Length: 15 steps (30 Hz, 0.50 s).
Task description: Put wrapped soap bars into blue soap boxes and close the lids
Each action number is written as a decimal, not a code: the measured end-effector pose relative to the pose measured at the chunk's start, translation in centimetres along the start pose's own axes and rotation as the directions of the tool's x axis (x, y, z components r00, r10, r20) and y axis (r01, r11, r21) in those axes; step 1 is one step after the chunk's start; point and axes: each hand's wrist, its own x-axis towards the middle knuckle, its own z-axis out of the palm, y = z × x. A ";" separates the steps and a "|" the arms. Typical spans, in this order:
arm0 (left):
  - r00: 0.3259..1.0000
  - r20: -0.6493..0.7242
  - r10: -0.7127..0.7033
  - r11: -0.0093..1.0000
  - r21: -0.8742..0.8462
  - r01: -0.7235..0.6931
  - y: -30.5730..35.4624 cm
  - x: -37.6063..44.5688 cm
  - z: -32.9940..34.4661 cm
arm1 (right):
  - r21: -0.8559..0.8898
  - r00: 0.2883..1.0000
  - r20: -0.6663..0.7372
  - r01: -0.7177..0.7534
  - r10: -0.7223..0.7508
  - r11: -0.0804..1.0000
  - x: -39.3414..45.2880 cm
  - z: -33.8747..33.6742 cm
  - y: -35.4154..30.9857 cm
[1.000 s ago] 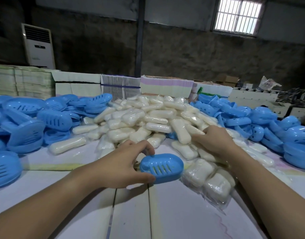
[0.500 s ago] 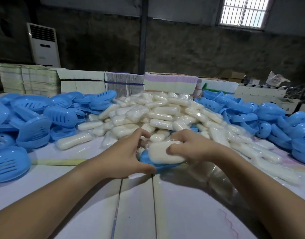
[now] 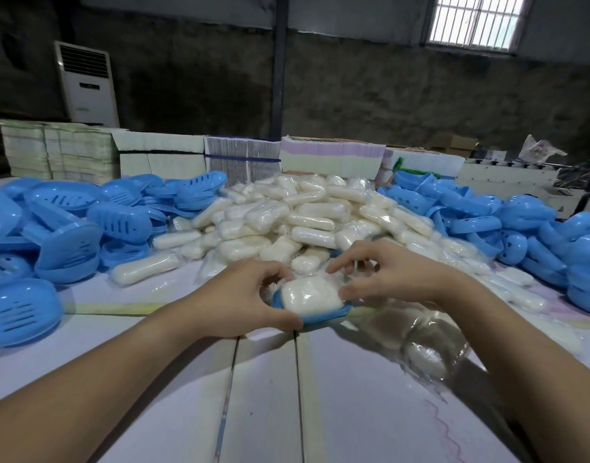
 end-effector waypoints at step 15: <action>0.994 -0.062 -0.086 0.996 0.002 0.086 -0.2 0.1 -0.2 | -0.184 1.000 0.002 -0.024 0.025 0.983 1.1 0.6 0.6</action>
